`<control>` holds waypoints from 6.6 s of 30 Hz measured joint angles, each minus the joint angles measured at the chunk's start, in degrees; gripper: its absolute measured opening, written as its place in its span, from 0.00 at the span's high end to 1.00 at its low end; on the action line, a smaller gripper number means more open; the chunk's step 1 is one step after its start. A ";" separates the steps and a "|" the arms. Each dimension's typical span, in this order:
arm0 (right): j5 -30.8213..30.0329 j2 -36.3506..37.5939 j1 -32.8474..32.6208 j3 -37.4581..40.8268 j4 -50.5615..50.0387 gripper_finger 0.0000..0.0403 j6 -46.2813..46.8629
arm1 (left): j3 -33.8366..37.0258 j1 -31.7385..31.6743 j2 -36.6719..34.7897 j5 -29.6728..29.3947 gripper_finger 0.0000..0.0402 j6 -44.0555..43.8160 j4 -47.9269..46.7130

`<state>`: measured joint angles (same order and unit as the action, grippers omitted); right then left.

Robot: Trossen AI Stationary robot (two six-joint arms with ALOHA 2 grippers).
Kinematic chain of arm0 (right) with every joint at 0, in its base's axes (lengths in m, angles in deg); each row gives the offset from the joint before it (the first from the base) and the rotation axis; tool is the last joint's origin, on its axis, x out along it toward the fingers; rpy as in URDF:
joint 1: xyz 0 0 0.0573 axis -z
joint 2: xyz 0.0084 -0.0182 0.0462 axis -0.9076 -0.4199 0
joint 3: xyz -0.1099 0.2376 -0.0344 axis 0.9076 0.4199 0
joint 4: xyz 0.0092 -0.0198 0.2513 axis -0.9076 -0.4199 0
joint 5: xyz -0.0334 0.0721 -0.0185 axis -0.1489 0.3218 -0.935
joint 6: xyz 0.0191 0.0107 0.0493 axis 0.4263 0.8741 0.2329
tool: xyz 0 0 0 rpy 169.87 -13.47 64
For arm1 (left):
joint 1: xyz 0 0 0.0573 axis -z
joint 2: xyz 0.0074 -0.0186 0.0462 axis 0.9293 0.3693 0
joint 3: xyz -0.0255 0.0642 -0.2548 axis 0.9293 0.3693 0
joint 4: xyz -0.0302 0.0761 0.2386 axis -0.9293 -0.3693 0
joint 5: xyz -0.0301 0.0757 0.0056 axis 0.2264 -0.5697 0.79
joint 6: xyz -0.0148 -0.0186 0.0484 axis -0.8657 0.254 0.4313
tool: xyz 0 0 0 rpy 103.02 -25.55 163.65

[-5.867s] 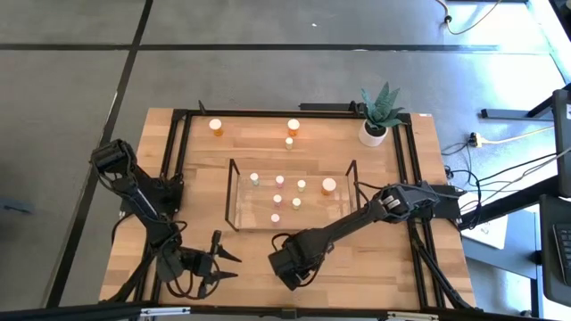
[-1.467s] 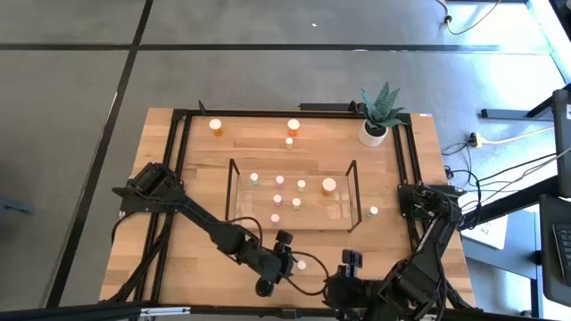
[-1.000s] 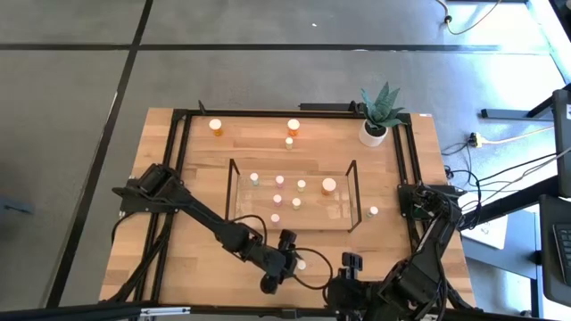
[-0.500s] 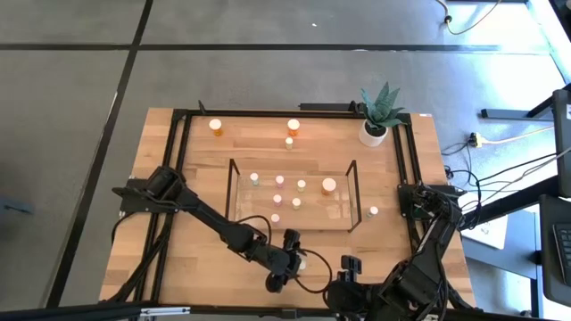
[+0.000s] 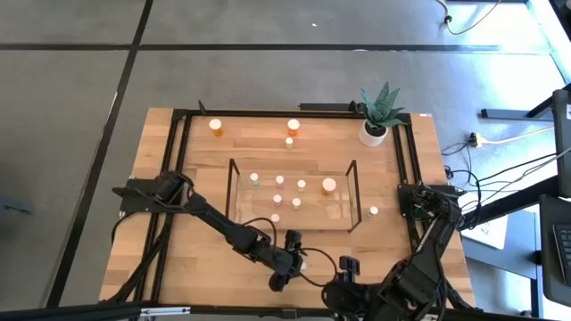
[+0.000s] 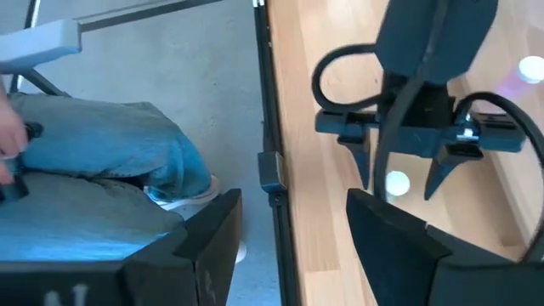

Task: Pick and place medicine bottles onto shelf by color
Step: Put the bottom blue pill bottle on the shelf aligned with the other blue pill bottle

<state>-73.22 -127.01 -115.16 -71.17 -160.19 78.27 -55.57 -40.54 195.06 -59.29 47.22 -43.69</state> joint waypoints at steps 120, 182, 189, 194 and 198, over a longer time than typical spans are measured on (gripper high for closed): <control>-30.13 0.07 5.76 0.81 3.41 0.47 -10.56 | 18.14 -5.04 -34.94 -25.65 0.75 -42.65 -35.76; -5.54 0.00 8.47 0.85 5.14 0.47 -10.67 | 12.79 -13.91 -37.04 -0.06 0.75 -20.01 -46.09; -5.55 0.00 8.47 0.85 5.14 0.47 -10.67 | 12.79 -14.17 -37.04 0.00 0.75 -19.06 -42.36; -5.55 0.00 8.47 0.85 5.16 0.47 -10.67 | 12.81 -14.38 -37.55 1.86 0.75 -15.10 -40.84; -5.55 0.00 8.47 0.85 5.15 0.47 -10.66 | 12.85 -15.33 -37.53 3.02 0.75 -12.42 -41.21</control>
<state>-78.77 -127.01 -106.69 -70.32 -155.04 67.62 -42.72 -55.87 157.53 -56.27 34.80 -84.90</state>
